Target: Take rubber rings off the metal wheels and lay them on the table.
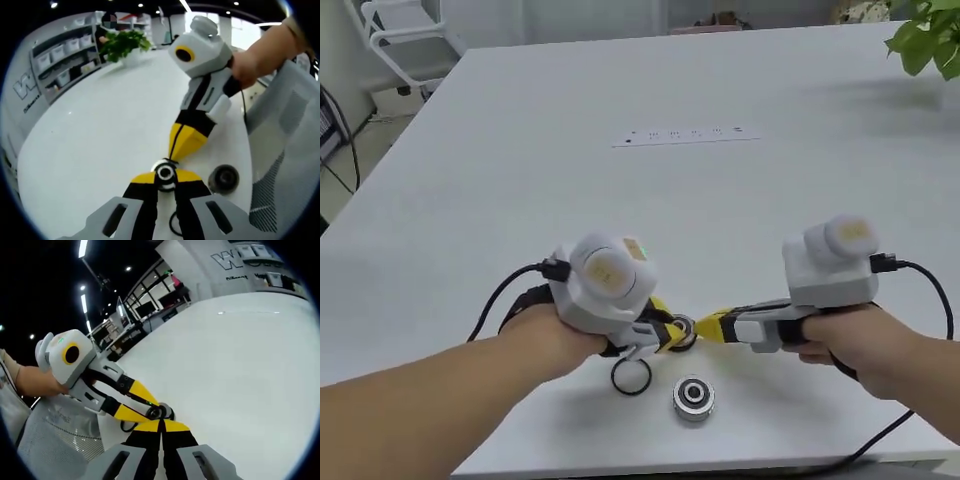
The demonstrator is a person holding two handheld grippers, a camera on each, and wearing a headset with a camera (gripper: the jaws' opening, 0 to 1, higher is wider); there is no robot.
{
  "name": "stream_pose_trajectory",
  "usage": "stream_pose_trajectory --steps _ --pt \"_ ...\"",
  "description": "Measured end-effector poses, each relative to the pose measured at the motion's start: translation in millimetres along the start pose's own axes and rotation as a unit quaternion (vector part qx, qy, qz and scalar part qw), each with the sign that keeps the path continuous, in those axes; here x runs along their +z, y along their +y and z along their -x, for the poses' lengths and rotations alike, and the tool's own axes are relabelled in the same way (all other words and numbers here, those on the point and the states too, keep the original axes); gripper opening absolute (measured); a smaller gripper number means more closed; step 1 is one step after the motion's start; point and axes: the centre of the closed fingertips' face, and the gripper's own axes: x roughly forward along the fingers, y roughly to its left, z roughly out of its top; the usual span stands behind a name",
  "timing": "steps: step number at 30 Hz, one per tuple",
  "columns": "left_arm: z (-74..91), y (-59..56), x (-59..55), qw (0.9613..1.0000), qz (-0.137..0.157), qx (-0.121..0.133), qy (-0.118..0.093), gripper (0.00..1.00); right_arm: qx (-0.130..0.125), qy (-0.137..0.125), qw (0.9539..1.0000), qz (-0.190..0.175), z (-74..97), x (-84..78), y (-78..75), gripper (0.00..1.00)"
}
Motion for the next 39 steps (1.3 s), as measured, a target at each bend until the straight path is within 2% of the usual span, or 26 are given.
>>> stream_pose_trajectory --steps 22,26,27,28,37,39 --pt "0.0 -0.8 -0.1 1.0 -0.001 0.007 0.006 0.12 0.01 -0.006 0.9999 0.007 -2.5 1.9 8.2 0.0" --pt "-0.2 -1.2 0.1 0.9999 0.0 0.009 0.006 0.12 0.021 -0.01 0.9997 0.011 -3.2 3.3 14.1 0.0" --pt "-0.4 -2.1 0.6 1.0 0.001 0.008 0.005 0.12 0.036 -0.018 0.9992 0.005 -4.0 6.9 21.1 0.0" --pt "0.0 -1.8 0.5 0.9999 0.001 0.009 0.005 0.12 0.025 -0.013 0.9995 0.017 -4.2 6.2 17.9 0.0" --pt "0.2 -2.1 1.0 1.0 0.003 0.008 0.003 0.12 0.041 -0.016 0.999 0.0 2.7 2.8 26.3 0.0" --pt "0.3 -2.3 0.8 1.0 0.004 0.008 0.002 0.12 0.052 -0.018 0.9984 -0.005 4.3 3.0 30.4 0.0"
